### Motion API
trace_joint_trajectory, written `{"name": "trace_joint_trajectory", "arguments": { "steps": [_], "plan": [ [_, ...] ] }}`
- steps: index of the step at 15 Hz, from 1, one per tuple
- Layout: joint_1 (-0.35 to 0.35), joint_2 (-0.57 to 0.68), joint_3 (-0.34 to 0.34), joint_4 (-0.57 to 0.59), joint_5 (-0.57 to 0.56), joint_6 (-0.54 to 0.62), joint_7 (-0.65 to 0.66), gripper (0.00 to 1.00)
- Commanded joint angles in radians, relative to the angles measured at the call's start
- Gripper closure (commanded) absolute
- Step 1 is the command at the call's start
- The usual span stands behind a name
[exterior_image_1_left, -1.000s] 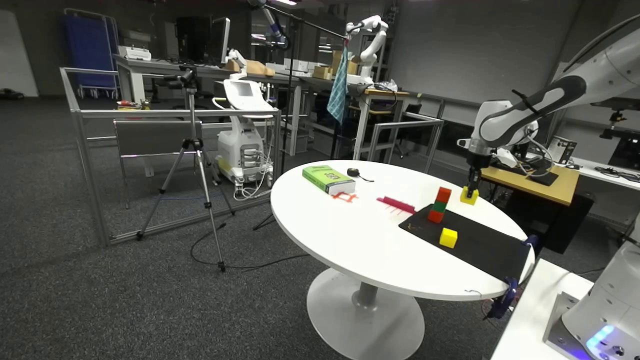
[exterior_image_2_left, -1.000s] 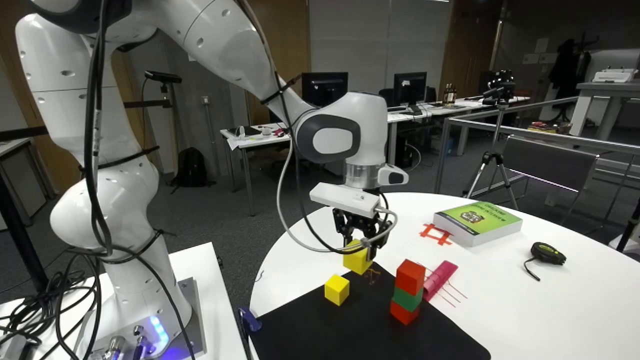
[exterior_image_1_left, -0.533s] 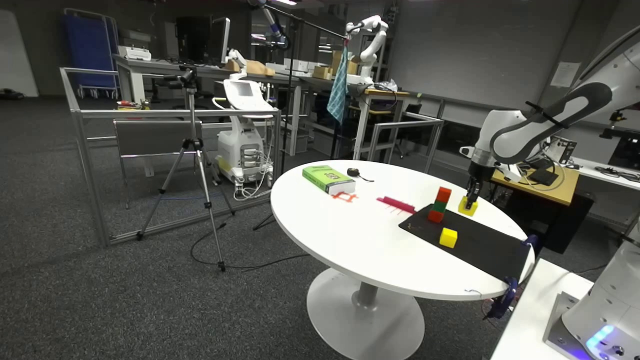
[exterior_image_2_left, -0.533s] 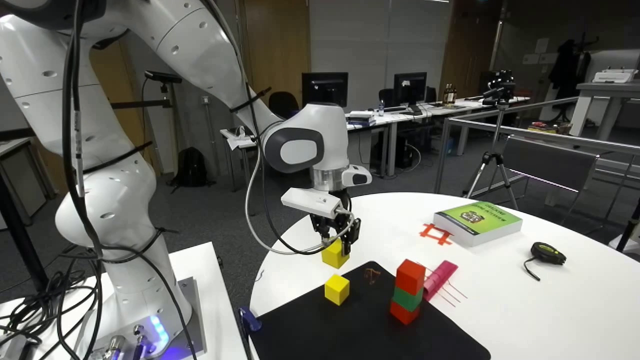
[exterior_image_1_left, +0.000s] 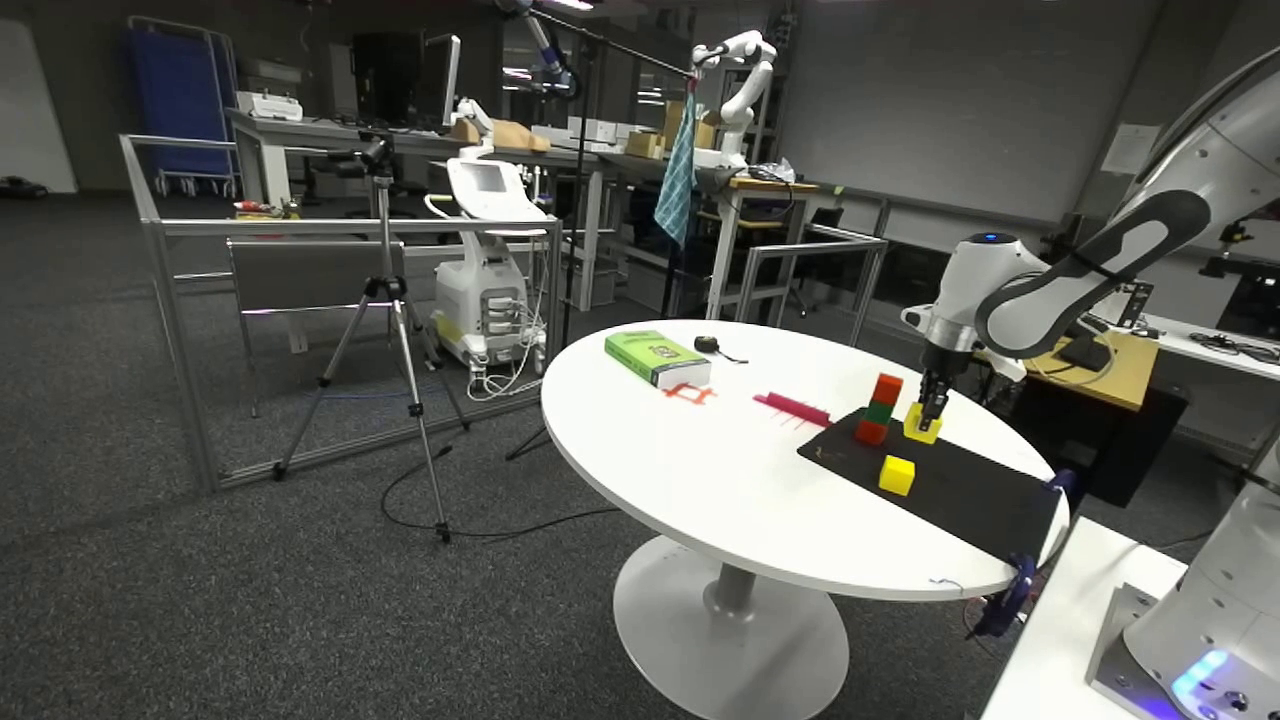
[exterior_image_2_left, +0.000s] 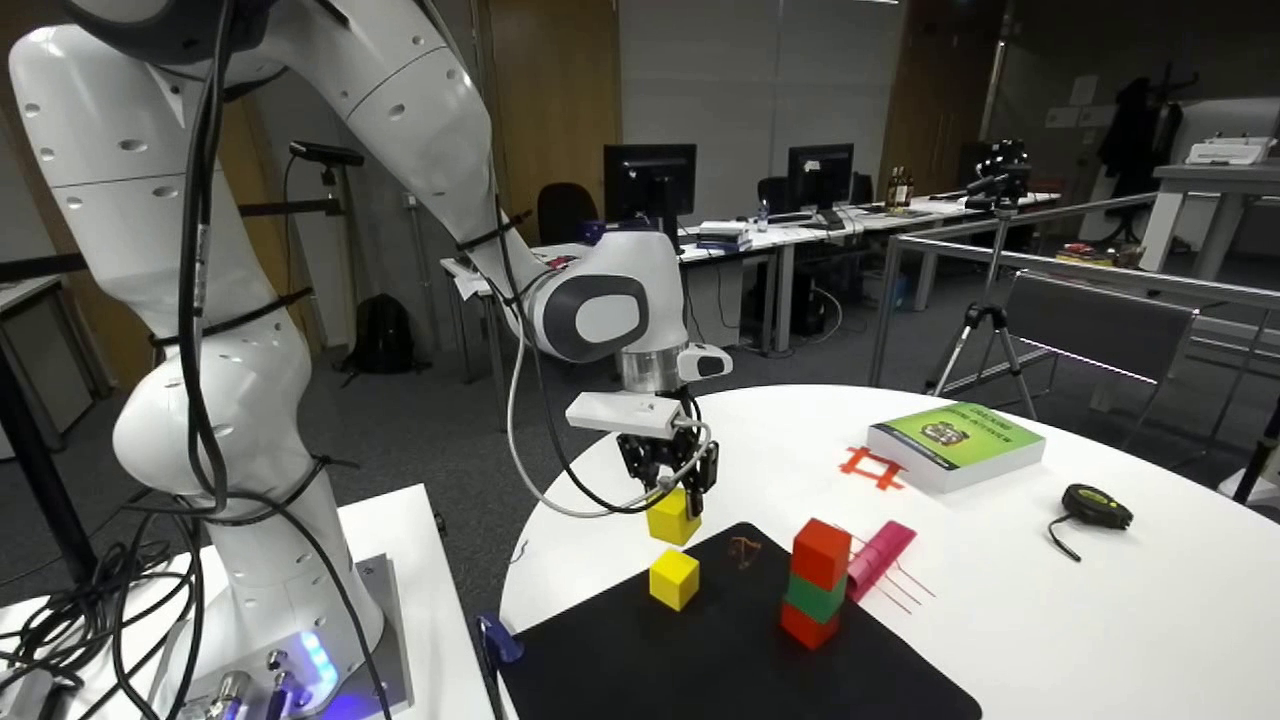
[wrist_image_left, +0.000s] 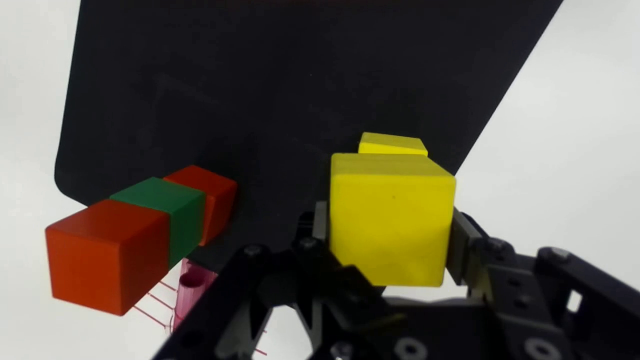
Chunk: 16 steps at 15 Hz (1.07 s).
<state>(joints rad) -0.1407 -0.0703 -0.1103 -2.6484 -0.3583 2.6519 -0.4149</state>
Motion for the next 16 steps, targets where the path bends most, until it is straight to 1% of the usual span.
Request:
{"name": "trace_joint_trajectory", "arguments": {
  "steps": [1,3,4,5,7,8,11,16],
  "plan": [
    [0.008,0.056,0.002,0.024,-0.027,0.015,0.074,0.69],
    [0.014,0.072,0.002,0.035,-0.012,0.000,0.081,0.69],
    [0.014,0.049,-0.003,0.012,0.002,-0.003,0.045,0.69],
    [0.015,0.057,-0.003,0.014,0.003,-0.003,0.047,0.44],
    [0.016,0.060,-0.003,0.013,0.003,-0.003,0.047,0.44],
    [0.016,0.060,-0.003,0.013,0.003,-0.003,0.047,0.69],
    [0.018,0.067,-0.001,0.015,0.035,-0.004,0.032,0.69],
    [0.025,0.074,0.002,0.024,0.122,-0.031,-0.051,0.69]
  ]
}}
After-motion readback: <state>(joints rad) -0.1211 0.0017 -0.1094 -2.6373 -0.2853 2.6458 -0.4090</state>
